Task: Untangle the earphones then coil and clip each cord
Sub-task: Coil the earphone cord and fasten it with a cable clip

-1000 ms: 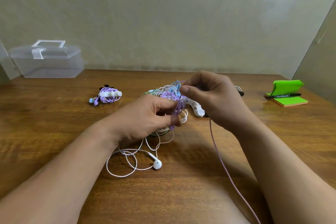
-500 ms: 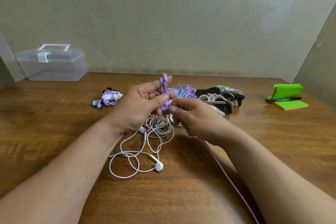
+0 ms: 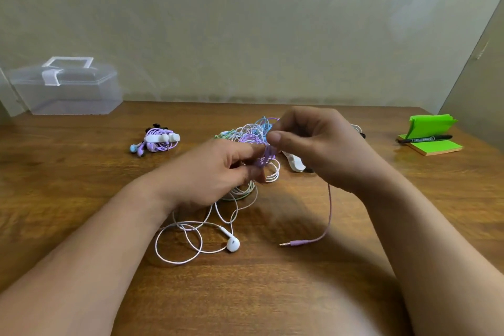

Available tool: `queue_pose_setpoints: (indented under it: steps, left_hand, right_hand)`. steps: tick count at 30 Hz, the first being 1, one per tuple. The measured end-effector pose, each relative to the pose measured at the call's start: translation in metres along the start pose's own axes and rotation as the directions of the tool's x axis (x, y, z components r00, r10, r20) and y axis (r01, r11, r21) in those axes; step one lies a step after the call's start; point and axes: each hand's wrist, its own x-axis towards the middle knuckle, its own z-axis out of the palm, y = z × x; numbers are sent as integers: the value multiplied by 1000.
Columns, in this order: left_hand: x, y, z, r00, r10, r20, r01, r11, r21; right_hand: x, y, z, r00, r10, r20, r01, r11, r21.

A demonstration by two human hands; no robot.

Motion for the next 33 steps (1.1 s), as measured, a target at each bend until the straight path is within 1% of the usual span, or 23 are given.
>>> queue_pose_setpoints:
  steps: [3, 5, 6, 7, 8, 10, 11, 12, 13, 15, 17, 19, 22, 24, 27, 29, 31, 33]
  left_hand:
    - [-3, 6, -5, 988, 58, 141, -33, 984, -175]
    - [-5, 6, -8, 977, 114, 182, -55, 952, -303]
    - [-5, 5, -7, 974, 145, 174, -70, 923, -377]
    - [-4, 6, -6, 975, 172, 145, -86, 880, -467]
    - [-3, 6, -4, 981, 176, 86, -100, 825, -556]
    - [3, 5, -1, 993, 95, -66, -114, 699, -706]
    - [7, 3, 0, 990, 41, -137, -130, 666, -734]
    - [11, -1, 0, 979, -2, -203, -150, 671, -726]
    - [14, -5, -1, 966, -26, -258, -165, 704, -691]
    - [17, -11, -2, 942, -56, -331, -164, 783, -600]
    - [16, -16, -3, 919, -88, -385, -137, 843, -520]
    - [15, -17, -4, 908, -99, -407, -88, 905, -417]
    - [11, -14, -2, 931, -73, -358, -28, 963, -268]
    - [8, -13, 0, 956, -40, -292, -10, 986, -166]
    - [5, -6, 1, 985, -20, -170, 6, 996, -85]
    - [3, -2, 1, 996, -25, -91, 19, 997, -69]
    - [1, 5, 1, 1000, -22, -3, 22, 997, -75]
    - [-1, 7, 0, 995, 17, 96, -5, 992, -127]
  right_hand:
    - [2, 5, -2, 998, 39, 42, -47, 974, 223]
    - [4, 11, -1, 991, 90, 100, -122, 917, 379]
    - [6, 14, 1, 987, 106, 124, -150, 887, 436]
    - [7, 17, 5, 984, 118, 136, -169, 867, 469]
    - [8, 21, 10, 981, 129, 142, -183, 856, 483]
    - [7, 24, 22, 976, 146, 161, -205, 865, 458]
    - [6, 23, 27, 973, 159, 169, -217, 882, 418]
    - [5, 21, 32, 970, 176, 170, -228, 902, 367]
    - [4, 18, 35, 968, 190, 165, -233, 924, 304]
    - [2, 13, 36, 970, 195, 144, -214, 968, 132]
    - [1, 9, 35, 974, 174, 143, -174, 985, -14]
    - [1, 4, 32, 981, 144, 128, -134, 988, -80]
    - [0, 2, 22, 998, 62, 8, -60, 985, -163]
    - [1, 4, 14, 998, 38, -53, -45, 990, -135]
    - [0, 7, 8, 999, -4, -37, 0, 995, -99]
    - [0, 6, 6, 998, -45, -37, 45, 999, -4]
    - [1, 7, 2, 997, -37, -64, 46, 989, 138]
    - [3, 8, -3, 997, -18, -70, 34, 974, 226]
